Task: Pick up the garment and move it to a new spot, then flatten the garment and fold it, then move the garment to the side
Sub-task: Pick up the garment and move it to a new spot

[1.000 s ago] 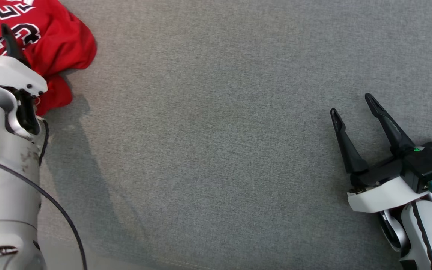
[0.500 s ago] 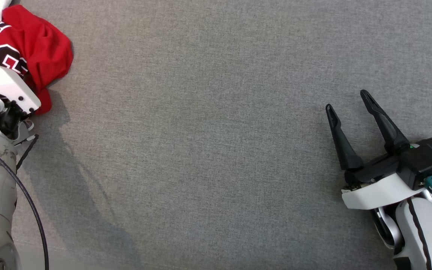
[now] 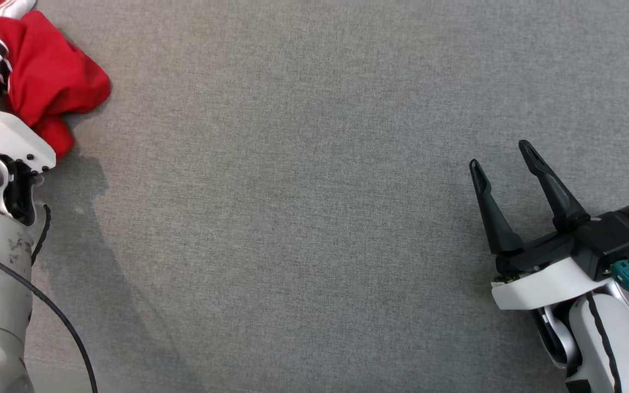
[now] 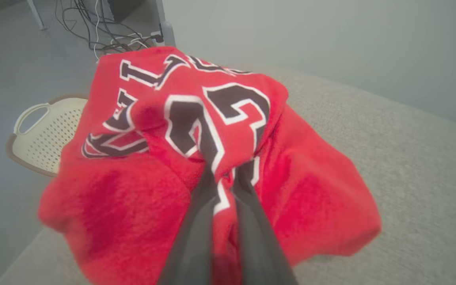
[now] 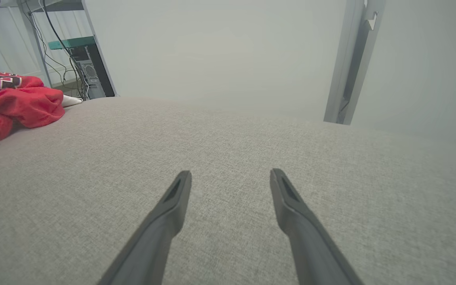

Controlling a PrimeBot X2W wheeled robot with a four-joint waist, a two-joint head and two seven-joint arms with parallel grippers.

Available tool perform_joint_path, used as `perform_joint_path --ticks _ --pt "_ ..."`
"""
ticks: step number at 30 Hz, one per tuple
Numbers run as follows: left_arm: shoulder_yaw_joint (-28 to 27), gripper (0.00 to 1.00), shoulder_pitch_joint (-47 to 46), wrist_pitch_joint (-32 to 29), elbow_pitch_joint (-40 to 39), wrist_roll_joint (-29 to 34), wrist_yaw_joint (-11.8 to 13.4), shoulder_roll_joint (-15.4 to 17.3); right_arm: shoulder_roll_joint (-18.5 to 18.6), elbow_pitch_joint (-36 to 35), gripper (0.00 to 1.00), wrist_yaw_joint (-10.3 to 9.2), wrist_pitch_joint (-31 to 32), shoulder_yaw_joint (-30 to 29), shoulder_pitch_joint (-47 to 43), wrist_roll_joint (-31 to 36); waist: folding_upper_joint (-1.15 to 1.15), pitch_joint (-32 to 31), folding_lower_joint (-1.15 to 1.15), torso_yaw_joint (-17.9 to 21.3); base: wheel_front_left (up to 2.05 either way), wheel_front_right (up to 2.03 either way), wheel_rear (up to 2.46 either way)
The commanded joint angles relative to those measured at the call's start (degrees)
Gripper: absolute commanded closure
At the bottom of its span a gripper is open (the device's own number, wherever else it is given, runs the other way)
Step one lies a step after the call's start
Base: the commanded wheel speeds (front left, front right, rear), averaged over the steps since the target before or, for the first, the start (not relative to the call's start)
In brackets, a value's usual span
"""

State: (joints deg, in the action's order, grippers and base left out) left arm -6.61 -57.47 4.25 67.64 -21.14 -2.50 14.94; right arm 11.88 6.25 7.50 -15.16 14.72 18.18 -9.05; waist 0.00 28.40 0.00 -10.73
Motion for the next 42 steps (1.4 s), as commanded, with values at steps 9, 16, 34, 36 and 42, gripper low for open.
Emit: perform_joint_path --ticks 9,16,34,36,42 --pt "2.9 1.0 3.0 10.8 -8.1 3.6 -1.7 0.8 -1.8 0.6 0.0 0.0 0.0 -0.6 -1.4 -0.8 0.0 -5.0 0.0 1.2 0.0 0.0 0.0" --pt "3.7 1.0 7.3 10.9 -20.7 6.3 -1.2 0.3 -3.3 0.7 0.0 0.01 0.0 -1.5 -3.1 -1.1 0.0 -8.6 0.0 3.2 0.0 0.0 0.0" --pt "8.9 1.0 23.2 -0.3 -53.8 4.5 0.2 -6.4 -7.4 0.2 0.0 0.01 0.0 -4.5 -7.9 -1.9 0.0 -19.5 0.0 15.7 0.0 0.0 0.0" --pt "10.3 1.0 24.7 -2.7 -57.0 4.4 0.7 -7.5 -7.8 0.3 0.0 0.01 0.0 -4.4 -8.2 -2.0 0.0 -20.1 0.0 17.5 0.0 0.0 0.0" --pt "13.8 1.0 26.2 -5.9 -59.3 4.9 1.0 -9.1 -8.3 0.2 0.0 0.01 0.0 -4.1 -8.0 -2.2 0.0 -20.1 0.0 21.1 0.0 0.0 0.0"
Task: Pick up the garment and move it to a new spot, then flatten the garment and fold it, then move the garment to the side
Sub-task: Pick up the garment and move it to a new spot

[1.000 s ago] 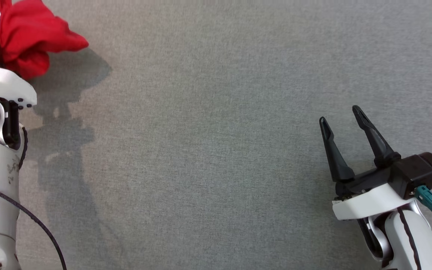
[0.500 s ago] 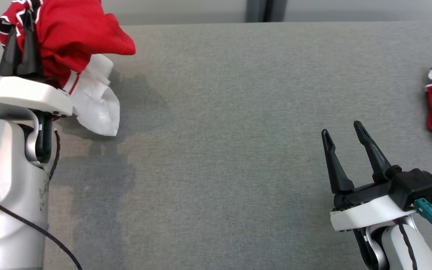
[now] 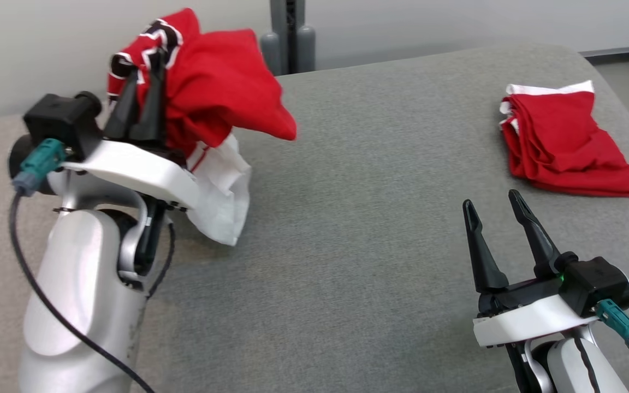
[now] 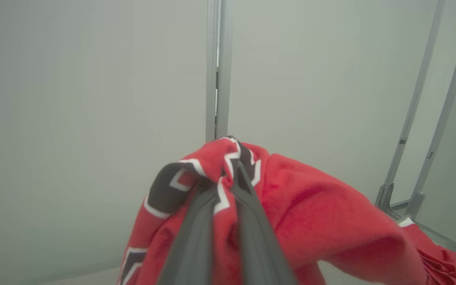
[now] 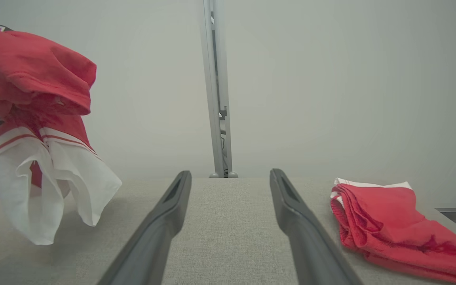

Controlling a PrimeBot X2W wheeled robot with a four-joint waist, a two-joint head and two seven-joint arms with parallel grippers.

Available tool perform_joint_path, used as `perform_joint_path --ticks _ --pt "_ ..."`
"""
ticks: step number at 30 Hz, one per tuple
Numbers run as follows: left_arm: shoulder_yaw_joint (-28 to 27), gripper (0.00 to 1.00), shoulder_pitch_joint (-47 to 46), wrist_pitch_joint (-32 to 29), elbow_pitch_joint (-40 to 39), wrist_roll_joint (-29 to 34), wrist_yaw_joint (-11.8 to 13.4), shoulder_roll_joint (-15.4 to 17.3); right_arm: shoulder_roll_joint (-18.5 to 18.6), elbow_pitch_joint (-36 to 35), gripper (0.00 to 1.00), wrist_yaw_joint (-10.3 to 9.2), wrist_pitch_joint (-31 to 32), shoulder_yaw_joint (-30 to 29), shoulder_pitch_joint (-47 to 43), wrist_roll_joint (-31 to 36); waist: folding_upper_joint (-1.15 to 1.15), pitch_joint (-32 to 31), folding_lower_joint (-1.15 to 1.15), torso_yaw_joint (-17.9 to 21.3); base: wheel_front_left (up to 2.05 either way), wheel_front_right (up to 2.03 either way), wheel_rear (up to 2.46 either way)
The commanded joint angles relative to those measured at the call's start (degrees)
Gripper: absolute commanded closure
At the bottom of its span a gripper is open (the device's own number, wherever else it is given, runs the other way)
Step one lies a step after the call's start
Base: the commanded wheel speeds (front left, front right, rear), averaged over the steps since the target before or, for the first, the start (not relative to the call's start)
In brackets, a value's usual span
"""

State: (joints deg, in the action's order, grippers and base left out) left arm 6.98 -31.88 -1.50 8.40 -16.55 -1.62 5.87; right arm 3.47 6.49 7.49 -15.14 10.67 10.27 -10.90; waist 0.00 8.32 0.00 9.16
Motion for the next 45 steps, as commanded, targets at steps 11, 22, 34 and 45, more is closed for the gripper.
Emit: perform_joint_path --ticks 11,22,34,45 --pt "8.6 1.0 -0.9 0.7 12.0 1.2 -0.8 -2.1 -0.3 0.0 0.0 0.02 0.0 0.9 1.3 -0.7 0.0 2.6 0.0 5.6 0.0 0.0 0.0" --pt "17.0 0.57 -5.3 7.8 29.4 -2.9 -1.6 -2.8 -0.4 0.4 0.0 0.02 0.0 2.5 2.9 -1.0 0.0 4.7 0.0 8.3 0.0 0.0 0.0" --pt "22.8 0.0 -6.8 15.2 33.4 -12.9 0.8 -2.8 -0.4 1.7 0.0 0.02 0.0 2.7 2.0 -0.6 0.0 2.0 0.0 4.6 0.0 0.0 0.0" --pt "19.5 0.0 1.7 16.6 21.1 -14.3 6.0 0.6 -0.4 1.7 0.0 0.02 0.0 2.0 0.7 0.1 0.0 -2.5 0.0 -2.7 0.0 0.0 0.0"
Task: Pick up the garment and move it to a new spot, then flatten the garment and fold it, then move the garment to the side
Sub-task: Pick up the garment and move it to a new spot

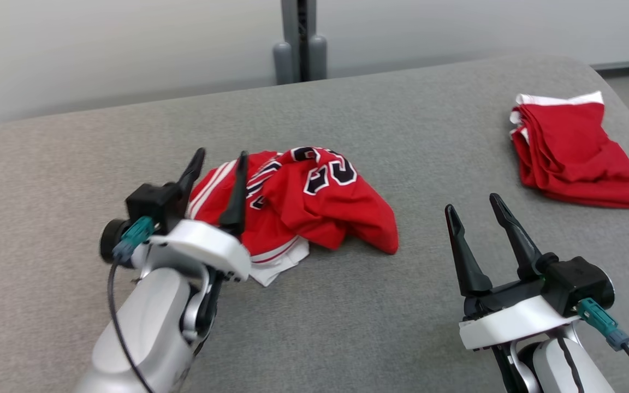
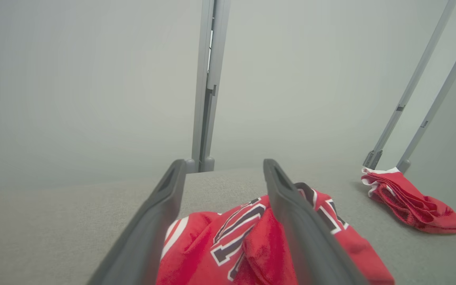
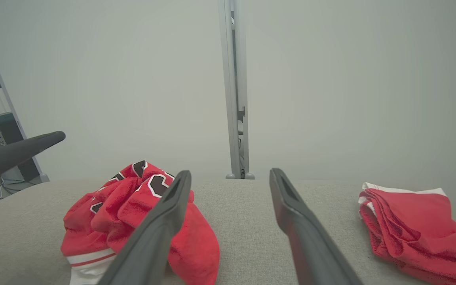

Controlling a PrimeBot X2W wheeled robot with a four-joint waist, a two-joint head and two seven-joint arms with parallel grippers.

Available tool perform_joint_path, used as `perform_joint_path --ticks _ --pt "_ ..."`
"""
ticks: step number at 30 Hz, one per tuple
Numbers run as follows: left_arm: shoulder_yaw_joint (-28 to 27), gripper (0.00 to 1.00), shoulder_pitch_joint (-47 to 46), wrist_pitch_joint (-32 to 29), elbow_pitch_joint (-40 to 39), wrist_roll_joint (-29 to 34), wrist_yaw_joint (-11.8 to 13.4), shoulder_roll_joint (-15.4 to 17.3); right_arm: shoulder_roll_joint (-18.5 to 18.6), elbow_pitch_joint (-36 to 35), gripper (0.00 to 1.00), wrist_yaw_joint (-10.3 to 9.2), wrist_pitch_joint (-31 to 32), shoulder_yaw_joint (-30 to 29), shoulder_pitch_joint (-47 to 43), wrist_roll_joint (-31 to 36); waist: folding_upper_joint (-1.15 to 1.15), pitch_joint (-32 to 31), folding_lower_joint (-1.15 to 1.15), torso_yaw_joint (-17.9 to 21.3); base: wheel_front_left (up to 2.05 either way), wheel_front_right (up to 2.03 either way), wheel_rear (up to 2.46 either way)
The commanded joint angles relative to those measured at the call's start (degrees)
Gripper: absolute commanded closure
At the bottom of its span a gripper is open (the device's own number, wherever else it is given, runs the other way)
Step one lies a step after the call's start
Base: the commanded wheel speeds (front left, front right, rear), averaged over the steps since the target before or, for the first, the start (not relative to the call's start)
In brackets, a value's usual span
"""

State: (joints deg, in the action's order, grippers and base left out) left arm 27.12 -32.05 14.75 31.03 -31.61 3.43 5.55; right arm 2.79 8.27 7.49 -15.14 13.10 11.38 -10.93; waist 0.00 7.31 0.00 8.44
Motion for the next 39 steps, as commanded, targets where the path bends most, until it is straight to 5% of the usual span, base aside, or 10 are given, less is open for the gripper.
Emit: perform_joint_path --ticks 1,8,16,27,39 --pt "-1.3 0.0 3.3 0.4 -3.5 1.1 1.5 1.6 0.3 -0.2 0.0 0.02 0.0 -0.6 -0.7 0.1 0.0 -1.9 0.0 -2.6 0.0 0.0 0.0" --pt "-8.9 0.0 15.5 0.4 -17.3 5.9 5.4 4.1 0.3 0.3 0.0 0.02 0.0 -2.5 -2.7 0.0 0.0 -4.7 0.0 -5.9 0.0 0.0 0.0" --pt "-14.5 0.0 25.4 0.4 -25.6 11.8 6.5 3.7 0.7 0.2 0.0 0.02 0.0 -4.2 -5.6 0.0 0.0 -7.3 0.0 -7.8 0.0 0.0 0.0" --pt "-18.8 0.0 36.1 0.5 -25.7 17.3 6.0 0.1 0.5 0.1 0.0 0.02 0.0 -6.8 -11.8 0.3 0.0 -9.5 0.0 -8.5 0.0 0.0 0.0" --pt "-19.3 0.0 37.2 0.5 -23.2 20.1 4.7 -2.3 0.3 0.5 0.0 0.02 0.0 -6.0 -12.3 0.0 0.0 -9.7 0.0 -8.6 0.0 0.0 0.0"
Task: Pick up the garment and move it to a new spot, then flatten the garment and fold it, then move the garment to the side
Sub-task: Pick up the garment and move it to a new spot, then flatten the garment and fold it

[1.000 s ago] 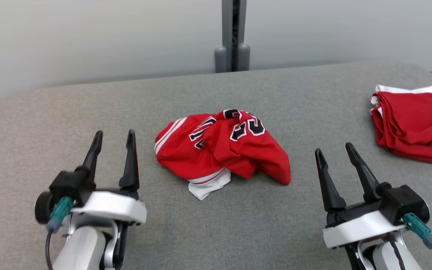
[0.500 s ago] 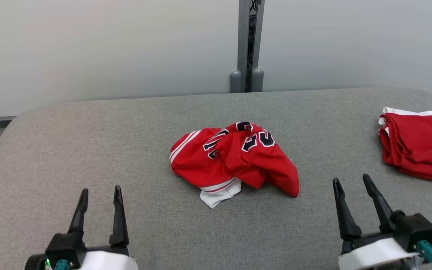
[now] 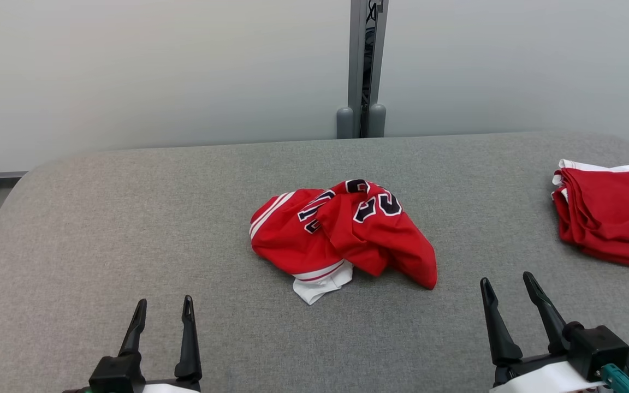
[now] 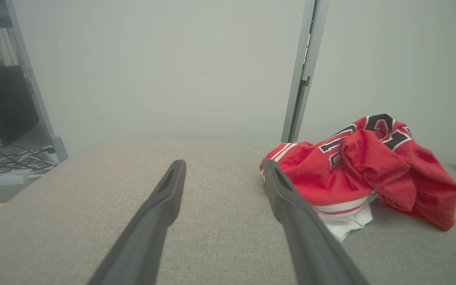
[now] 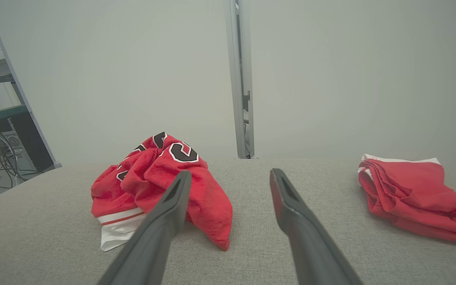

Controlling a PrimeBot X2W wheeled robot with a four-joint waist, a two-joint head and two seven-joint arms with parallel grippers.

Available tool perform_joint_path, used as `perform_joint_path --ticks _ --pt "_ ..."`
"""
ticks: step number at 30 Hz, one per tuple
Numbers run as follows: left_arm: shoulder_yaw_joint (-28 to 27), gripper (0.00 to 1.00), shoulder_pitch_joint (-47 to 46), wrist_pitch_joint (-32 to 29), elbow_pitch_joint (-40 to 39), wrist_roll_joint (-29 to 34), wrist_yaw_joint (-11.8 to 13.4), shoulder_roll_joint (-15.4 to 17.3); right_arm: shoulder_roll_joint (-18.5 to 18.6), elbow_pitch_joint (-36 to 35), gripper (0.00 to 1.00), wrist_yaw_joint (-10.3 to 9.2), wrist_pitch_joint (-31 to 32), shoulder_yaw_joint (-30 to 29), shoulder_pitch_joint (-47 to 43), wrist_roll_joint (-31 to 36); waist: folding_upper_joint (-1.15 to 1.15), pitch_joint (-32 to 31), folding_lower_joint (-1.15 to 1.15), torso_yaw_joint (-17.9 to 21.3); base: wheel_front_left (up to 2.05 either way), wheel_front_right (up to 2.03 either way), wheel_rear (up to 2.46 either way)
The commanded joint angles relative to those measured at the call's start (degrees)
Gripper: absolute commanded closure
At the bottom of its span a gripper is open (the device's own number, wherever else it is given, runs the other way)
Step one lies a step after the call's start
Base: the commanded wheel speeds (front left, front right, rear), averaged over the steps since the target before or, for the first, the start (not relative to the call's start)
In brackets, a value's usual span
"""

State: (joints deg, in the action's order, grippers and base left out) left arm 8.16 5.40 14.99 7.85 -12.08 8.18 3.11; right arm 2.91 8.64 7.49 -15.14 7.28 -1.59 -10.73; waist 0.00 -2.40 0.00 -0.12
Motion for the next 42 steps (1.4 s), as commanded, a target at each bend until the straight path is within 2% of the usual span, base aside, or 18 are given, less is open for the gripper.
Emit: perform_joint_path --ticks 1,26,30,34,42 --pt "-0.4 0.0 -0.4 0.2 0.1 0.5 -0.1 0.1 0.2 0.0 0.0 0.02 0.0 -0.2 0.6 -0.2 0.0 0.1 0.0 0.0 0.0 0.0 0.0" --pt "-0.6 0.0 -1.1 0.2 1.9 0.1 -1.2 -0.1 0.1 0.1 0.0 0.02 0.0 -0.1 0.4 -0.1 0.0 0.4 0.0 0.2 0.0 0.0 0.0" --pt "2.1 0.0 -4.0 0.2 7.4 -3.4 -3.5 -0.1 0.1 0.1 0.0 0.02 0.0 0.2 1.2 0.1 0.0 1.2 0.0 0.5 0.0 0.0 0.0" --pt "7.2 0.0 -9.1 0.1 15.5 -6.8 -5.7 -0.1 0.6 0.1 0.0 0.02 0.0 1.0 2.2 0.1 0.0 2.3 0.0 1.2 0.0 0.0 0.0" --pt "17.3 0.0 -22.2 -1.3 29.1 -12.4 -7.6 -0.1 1.8 -0.6 0.0 0.02 0.0 1.9 5.0 0.0 0.0 6.8 0.0 3.9 0.0 0.0 0.0"
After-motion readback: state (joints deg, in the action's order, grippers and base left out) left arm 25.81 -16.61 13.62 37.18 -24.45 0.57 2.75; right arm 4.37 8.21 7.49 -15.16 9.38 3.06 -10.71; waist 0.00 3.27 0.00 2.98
